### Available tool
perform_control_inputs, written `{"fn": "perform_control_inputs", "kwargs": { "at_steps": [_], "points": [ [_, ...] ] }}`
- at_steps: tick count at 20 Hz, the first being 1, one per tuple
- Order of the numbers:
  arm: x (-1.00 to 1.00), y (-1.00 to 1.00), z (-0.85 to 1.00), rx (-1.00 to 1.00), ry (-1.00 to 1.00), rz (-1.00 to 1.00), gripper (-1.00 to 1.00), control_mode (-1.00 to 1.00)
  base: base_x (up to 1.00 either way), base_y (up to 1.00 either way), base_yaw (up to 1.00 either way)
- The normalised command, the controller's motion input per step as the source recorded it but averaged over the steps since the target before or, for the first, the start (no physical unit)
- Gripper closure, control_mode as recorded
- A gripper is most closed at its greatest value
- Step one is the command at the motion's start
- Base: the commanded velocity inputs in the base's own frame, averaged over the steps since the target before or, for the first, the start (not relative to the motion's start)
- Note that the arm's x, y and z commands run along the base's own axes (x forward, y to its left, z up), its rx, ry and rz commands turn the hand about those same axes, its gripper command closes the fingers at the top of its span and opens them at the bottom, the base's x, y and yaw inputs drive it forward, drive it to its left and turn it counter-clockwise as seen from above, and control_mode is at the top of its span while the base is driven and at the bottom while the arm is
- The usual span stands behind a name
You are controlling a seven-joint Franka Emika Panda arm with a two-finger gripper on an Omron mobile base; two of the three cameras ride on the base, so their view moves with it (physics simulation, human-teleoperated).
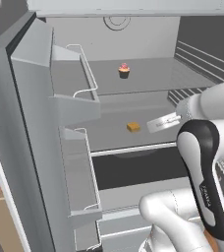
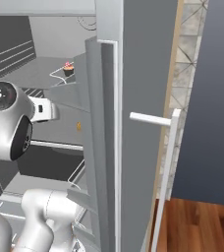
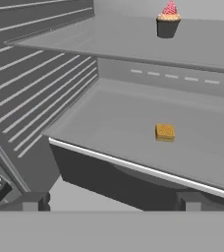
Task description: Take the cupcake and cake from the fridge and place them on the empty tray on the dining counter.
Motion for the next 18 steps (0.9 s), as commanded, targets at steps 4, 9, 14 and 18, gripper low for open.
{"fn": "perform_control_inputs", "kwargs": {
  "at_steps": [4, 9, 14, 18],
  "points": [
    [0.0, 0.0, 0.0, 0.0, 0.0, 0.0, -1.0, 1.0, 0.98, 0.0, -0.03],
    [0.0, 0.0, 0.0, 0.0, 0.0, 0.0, -1.0, -1.0, 0.12, 0.0, 0.0],
    [0.05, 0.0, 0.42, 0.0, 0.0, 0.0, -1.0, -1.0, 0.0, 0.0, 0.0],
    [0.14, 0.0, 0.94, 0.0, 0.05, -0.01, -1.0, -1.0, 0.0, 0.0, 0.0]
  ]
}}
